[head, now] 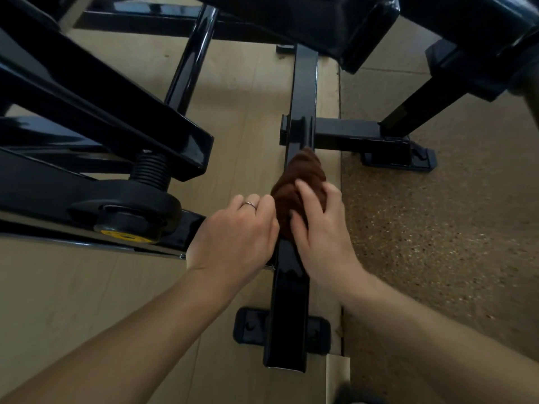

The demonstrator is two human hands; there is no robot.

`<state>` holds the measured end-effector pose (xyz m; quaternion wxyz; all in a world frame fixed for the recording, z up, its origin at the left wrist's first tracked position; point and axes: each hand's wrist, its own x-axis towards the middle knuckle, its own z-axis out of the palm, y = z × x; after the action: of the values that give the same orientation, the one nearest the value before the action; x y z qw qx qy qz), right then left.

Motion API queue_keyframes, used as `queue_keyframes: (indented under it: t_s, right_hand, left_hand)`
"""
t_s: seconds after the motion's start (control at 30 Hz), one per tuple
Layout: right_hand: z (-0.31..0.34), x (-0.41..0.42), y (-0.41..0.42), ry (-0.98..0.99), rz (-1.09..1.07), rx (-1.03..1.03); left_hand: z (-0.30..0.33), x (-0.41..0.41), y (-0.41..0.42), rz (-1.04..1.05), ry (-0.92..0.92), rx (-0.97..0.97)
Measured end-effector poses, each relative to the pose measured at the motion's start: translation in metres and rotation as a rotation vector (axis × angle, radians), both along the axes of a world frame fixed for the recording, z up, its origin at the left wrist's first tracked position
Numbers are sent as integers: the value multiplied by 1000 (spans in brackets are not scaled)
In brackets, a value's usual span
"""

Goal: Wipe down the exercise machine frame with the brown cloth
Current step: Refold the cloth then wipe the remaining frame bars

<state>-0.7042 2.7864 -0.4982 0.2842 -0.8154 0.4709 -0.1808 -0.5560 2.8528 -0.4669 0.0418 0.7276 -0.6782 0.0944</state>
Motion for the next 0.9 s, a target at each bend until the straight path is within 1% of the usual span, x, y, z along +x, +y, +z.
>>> queue_keyframes:
  t_s: [0.2,0.27,0.43,0.5,0.57,0.63,0.7,0.8,0.9]
  right_hand:
    - [4,53,-126,43,-75,-5]
    - [5,63,-155,38,-89,-15]
    - [-3,64,-183,-68,-146,-77]
    - [-8,59,-190,-69,-176,-110]
    - [-14,46,-196,-7,-223,-139]
    - [-22,30,-197,117,-273,-173]
    - [-26,20,-196,243,-272,-257]
    - [-23,12,-195,375,-275,-379]
    - [-20,-15,-194,483,-307,-438]
  left_hand:
    - [-1,0,-1,18,-30,-5]
    - [-2,0,-1,21,-20,-10]
    - [-5,1,-2,18,-12,-23]
    - [-6,1,-2,18,-15,-19]
    - [-7,2,-1,24,-22,-8]
    - [-7,2,-1,23,-25,2]
    - [-7,2,-2,17,-23,6]
    - [-6,2,-2,8,-19,-2]
    - [-6,2,-2,0,-16,-5]
